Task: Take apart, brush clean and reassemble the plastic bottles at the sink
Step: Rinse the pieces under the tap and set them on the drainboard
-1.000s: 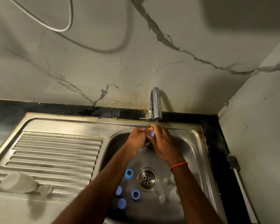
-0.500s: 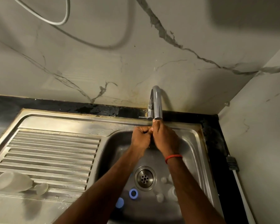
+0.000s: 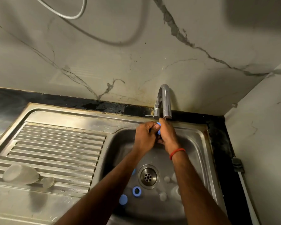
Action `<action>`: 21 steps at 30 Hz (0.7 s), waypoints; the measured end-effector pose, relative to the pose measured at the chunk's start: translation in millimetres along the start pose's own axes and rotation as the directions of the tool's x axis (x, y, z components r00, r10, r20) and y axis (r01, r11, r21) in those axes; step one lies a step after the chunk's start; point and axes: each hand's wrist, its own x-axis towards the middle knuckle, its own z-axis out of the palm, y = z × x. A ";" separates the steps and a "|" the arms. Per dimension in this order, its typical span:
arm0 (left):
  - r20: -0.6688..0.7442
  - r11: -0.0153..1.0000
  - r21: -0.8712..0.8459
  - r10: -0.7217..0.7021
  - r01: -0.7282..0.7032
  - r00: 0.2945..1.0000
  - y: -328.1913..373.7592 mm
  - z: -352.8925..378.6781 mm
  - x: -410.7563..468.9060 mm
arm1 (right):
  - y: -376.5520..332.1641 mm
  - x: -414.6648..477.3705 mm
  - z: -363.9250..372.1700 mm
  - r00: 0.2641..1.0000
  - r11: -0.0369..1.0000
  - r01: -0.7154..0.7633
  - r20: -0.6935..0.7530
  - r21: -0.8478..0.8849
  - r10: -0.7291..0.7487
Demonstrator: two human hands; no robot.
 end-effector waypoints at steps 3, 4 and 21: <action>0.049 0.923 -0.238 -0.299 0.301 0.953 14.6 -2.5 3.7 | 16.0 0.9 -12.3 0.809 0.680 0.530 0.062 -0.507 -0.584; 0.091 0.850 -0.326 -0.408 0.415 0.908 19.8 -3.1 5.3 | 22.0 -0.9 -16.4 0.677 0.495 0.665 0.173 -0.559 -0.715; 0.122 0.998 -0.060 -0.009 0.016 0.993 7.5 -2.8 -3.9 | 2.4 -14.4 -2.5 0.998 0.996 0.007 -0.059 0.091 -0.001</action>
